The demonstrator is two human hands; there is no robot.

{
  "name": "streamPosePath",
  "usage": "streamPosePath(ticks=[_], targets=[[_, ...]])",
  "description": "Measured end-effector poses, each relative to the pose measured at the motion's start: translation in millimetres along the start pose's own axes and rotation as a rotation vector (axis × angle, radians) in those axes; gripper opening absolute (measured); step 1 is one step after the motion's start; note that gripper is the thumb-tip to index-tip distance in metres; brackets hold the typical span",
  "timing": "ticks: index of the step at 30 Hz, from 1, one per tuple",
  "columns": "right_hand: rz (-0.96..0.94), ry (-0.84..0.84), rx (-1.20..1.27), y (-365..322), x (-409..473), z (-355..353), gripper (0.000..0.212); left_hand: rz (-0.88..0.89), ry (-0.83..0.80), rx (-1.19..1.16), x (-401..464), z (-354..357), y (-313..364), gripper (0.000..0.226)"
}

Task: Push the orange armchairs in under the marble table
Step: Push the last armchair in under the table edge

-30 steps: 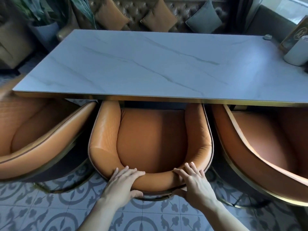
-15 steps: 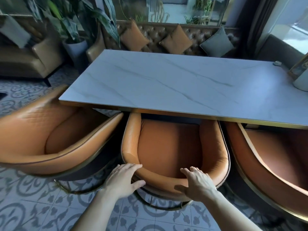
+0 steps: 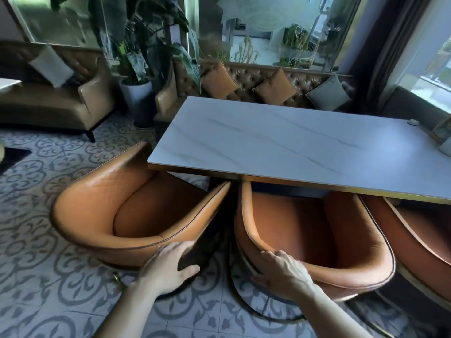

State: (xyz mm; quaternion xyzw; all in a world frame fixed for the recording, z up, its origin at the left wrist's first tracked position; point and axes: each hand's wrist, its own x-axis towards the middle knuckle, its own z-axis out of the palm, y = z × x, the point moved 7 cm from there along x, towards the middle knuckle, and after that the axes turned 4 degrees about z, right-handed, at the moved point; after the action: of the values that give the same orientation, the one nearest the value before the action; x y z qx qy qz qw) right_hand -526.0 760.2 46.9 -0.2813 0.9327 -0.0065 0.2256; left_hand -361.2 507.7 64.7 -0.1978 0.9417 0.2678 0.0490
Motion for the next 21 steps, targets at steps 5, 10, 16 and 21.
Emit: streamPosePath(ticks=[5,10,16,21], targets=[[-0.064,-0.018,-0.007,-91.5,24.4,21.3,0.078,-0.054,0.043,-0.067,-14.2,-34.1,-93.9,0.069],[-0.096,-0.055,0.016,-171.9,59.6,49.7,0.081,-0.099,0.057,-0.101,-13.1,-56.2,-172.7,0.071],[-0.107,-0.114,0.046,-286.6,120.8,82.0,0.08,-0.136,0.019,-0.082,2.4,-99.4,-280.2,0.074],[-0.161,-0.067,0.094,-383.5,149.7,80.9,0.084,-0.153,0.001,-0.009,16.4,-152.8,-363.6,0.074]])
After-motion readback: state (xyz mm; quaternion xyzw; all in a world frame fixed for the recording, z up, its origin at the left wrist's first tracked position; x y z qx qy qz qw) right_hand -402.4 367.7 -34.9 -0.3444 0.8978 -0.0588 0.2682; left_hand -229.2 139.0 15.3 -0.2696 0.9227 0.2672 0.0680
